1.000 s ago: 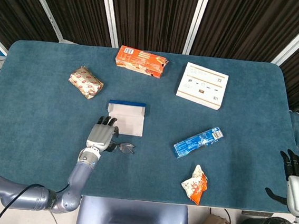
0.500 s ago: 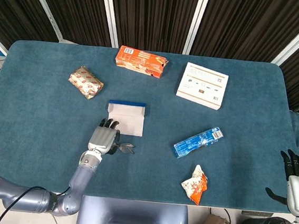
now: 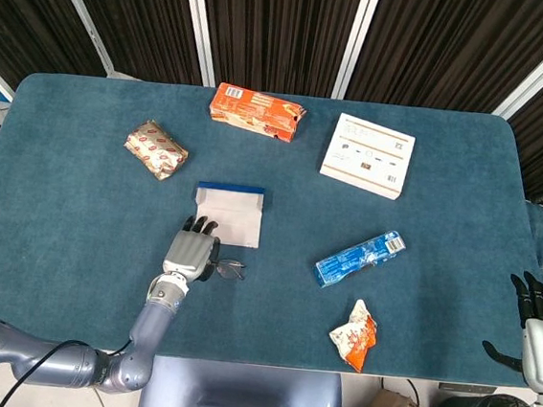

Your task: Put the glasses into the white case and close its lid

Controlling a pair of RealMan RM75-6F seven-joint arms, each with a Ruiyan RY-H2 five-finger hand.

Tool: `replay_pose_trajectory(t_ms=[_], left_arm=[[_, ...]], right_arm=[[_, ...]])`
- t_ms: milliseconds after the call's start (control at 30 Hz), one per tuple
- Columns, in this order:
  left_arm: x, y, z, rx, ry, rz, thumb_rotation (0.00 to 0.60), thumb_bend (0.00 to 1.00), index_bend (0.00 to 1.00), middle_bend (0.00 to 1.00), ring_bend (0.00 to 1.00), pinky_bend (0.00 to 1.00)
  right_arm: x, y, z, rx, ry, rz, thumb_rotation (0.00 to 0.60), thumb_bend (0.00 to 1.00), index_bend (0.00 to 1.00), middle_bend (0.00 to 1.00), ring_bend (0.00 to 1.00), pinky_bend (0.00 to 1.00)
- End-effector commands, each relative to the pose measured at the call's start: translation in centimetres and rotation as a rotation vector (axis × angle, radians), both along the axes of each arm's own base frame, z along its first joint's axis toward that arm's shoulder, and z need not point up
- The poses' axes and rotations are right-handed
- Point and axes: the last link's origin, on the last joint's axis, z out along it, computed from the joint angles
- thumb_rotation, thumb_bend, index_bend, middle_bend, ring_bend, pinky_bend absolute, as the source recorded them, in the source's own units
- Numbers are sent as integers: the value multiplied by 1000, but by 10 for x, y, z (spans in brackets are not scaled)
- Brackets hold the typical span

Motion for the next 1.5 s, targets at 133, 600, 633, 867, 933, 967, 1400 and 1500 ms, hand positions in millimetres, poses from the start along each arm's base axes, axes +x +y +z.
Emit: replay_pose_trajectory(t_ms=[133, 600, 633, 867, 933, 967, 1400, 1500], left_arm=[[-1, -1, -2, -4, 6, 4, 600, 347, 523, 142, 0, 0], [0, 1, -4, 5, 9, 3, 600, 362, 547, 154, 0, 0], [0, 1, -5, 5, 10, 4, 600, 362, 547, 154, 0, 0], [1, 2, -7, 11, 20, 3, 600, 362, 548, 154, 0, 0], [2, 2, -7, 11, 21, 2, 600, 371, 549, 155, 0, 0], [2, 2, -8, 11, 20, 1, 600, 379, 551, 155, 0, 0], [4, 1, -10, 19, 30, -5, 600, 393, 565, 155, 0, 0], [4, 2, -10, 21, 31, -4, 600, 393, 564, 155, 0, 0]], right_arm=[[0, 0, 0, 1, -1, -1, 600, 174, 46, 7, 81, 161], [0, 0, 0, 0, 0, -2, 600, 174, 46, 7, 82, 161], [0, 0, 0, 0, 0, -3, 600, 174, 46, 7, 81, 161], [0, 0, 0, 0, 1, -3, 600, 175, 46, 7, 82, 161], [0, 0, 0, 1, 1, -3, 600, 175, 46, 7, 81, 161], [0, 0, 0, 2, 1, -3, 600, 175, 46, 7, 82, 161], [0, 0, 0, 4, 1, -4, 600, 177, 46, 7, 81, 161], [0, 0, 0, 4, 1, -3, 600, 176, 46, 7, 81, 161]])
